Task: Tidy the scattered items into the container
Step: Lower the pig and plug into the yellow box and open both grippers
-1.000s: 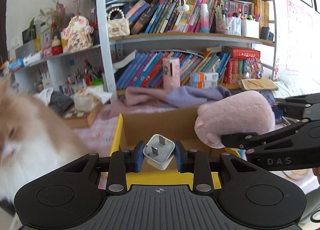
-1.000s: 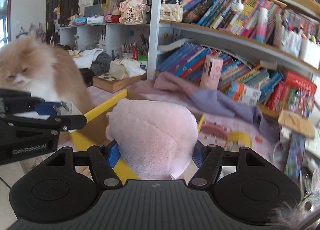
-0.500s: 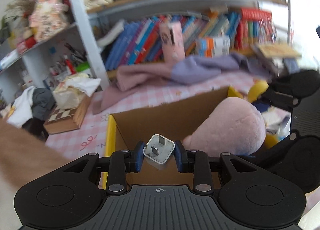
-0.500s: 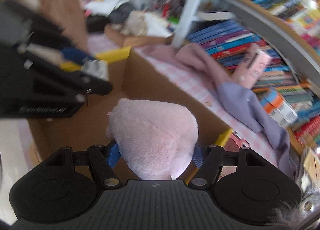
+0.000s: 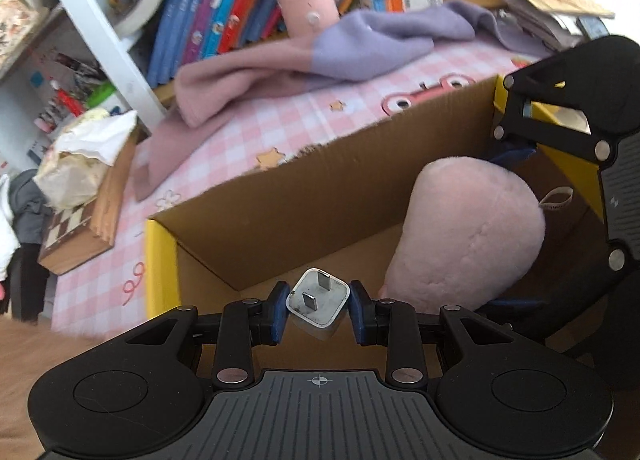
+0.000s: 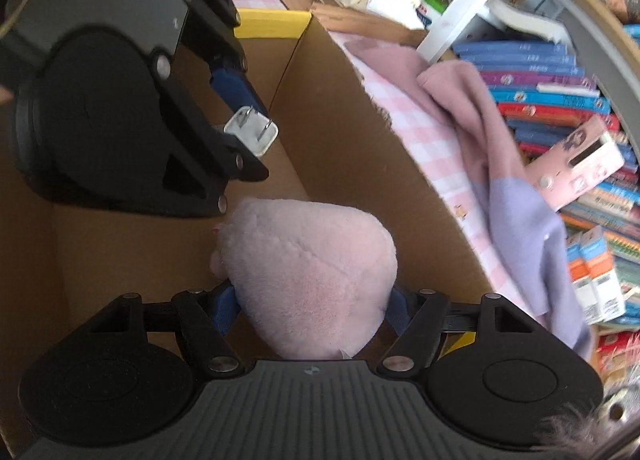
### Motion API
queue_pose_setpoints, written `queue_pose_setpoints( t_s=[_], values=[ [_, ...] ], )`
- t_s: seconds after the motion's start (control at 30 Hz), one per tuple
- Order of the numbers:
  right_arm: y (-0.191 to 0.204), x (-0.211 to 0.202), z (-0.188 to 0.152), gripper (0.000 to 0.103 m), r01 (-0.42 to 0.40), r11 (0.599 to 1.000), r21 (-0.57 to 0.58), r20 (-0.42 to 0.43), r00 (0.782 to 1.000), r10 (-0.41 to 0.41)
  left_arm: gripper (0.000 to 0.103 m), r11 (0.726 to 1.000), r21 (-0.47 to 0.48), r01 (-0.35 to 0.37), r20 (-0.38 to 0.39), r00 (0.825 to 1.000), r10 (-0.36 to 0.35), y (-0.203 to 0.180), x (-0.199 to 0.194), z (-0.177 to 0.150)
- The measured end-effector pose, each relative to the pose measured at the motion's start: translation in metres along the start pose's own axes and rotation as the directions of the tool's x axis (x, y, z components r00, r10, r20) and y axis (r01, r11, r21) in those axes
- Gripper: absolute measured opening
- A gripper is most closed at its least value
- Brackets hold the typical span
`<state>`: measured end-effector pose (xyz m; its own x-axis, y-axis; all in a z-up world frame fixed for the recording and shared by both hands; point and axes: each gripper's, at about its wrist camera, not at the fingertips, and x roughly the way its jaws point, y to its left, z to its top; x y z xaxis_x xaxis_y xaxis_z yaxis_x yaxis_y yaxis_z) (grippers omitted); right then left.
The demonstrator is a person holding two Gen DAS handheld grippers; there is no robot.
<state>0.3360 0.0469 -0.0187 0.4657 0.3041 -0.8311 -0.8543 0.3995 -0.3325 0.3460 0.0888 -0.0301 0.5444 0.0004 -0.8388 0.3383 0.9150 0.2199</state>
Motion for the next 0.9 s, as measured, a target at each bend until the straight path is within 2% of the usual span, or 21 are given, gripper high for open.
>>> queue_pose_setpoints(
  t_s=[0.13, 0.27, 0.37, 0.43, 0.53, 0.57, 0.6, 0.67, 0.73, 0.9],
  values=[
    [0.001, 0.001, 0.001, 0.069, -0.004, 0.999, 0.037, -0.025, 1.000, 0.005, 0.031, 0.999, 0.029, 0.021, -0.032, 0.999, -0.020, 0.000, 0.007, 0.001],
    [0.001, -0.002, -0.002, 0.069, 0.019, 0.996, 0.092, -0.035, 0.999, -0.016, 0.032, 0.998, 0.055, -0.016, -0.035, 0.999, 0.018, 0.004, 0.013, -0.004],
    [0.000, -0.005, -0.006, 0.069, 0.019, 0.991, 0.135, -0.043, 0.999, -0.014, 0.032, 0.998, 0.039, 0.044, -0.011, 0.999, -0.044, 0.009, 0.009, -0.004],
    [0.006, -0.008, -0.007, 0.069, 0.027, 0.993, 0.117, -0.039, 0.999, -0.023, 0.033, 0.997, 0.064, 0.048, 0.012, 0.999, -0.049, 0.006, 0.006, -0.003],
    [0.012, -0.007, -0.006, 0.072, 0.047, 0.997, 0.063, -0.031, 0.999, -0.045, 0.035, 0.995, 0.083, 0.050, 0.000, 0.999, -0.050, 0.002, 0.008, -0.003],
    [0.012, -0.007, -0.005, 0.076, 0.048, 0.997, 0.055, -0.025, 0.999, -0.046, 0.043, 0.995, 0.091, 0.046, 0.000, 0.999, -0.047, 0.001, 0.008, -0.002],
    [0.012, -0.008, -0.005, 0.079, 0.043, 0.998, 0.047, -0.014, 0.999, -0.043, 0.055, 0.994, 0.097, 0.040, 0.008, 0.999, -0.041, 0.000, 0.007, -0.002],
    [0.012, -0.011, -0.004, 0.100, 0.075, 0.997, 0.033, 0.017, 0.997, -0.075, 0.069, 0.995, 0.101, 0.022, 0.033, 0.999, -0.026, -0.001, 0.003, -0.003],
    [0.013, -0.016, -0.006, 0.103, 0.110, 0.994, 0.026, 0.050, 0.993, -0.111, 0.072, 0.996, 0.089, 0.026, 0.055, 0.998, -0.031, -0.001, -0.003, -0.002],
    [0.010, -0.031, -0.006, 0.103, 0.108, 0.992, 0.062, 0.094, 0.989, -0.113, 0.074, 0.999, 0.045, 0.025, 0.115, 0.993, -0.030, -0.001, -0.022, 0.000]
  ],
)
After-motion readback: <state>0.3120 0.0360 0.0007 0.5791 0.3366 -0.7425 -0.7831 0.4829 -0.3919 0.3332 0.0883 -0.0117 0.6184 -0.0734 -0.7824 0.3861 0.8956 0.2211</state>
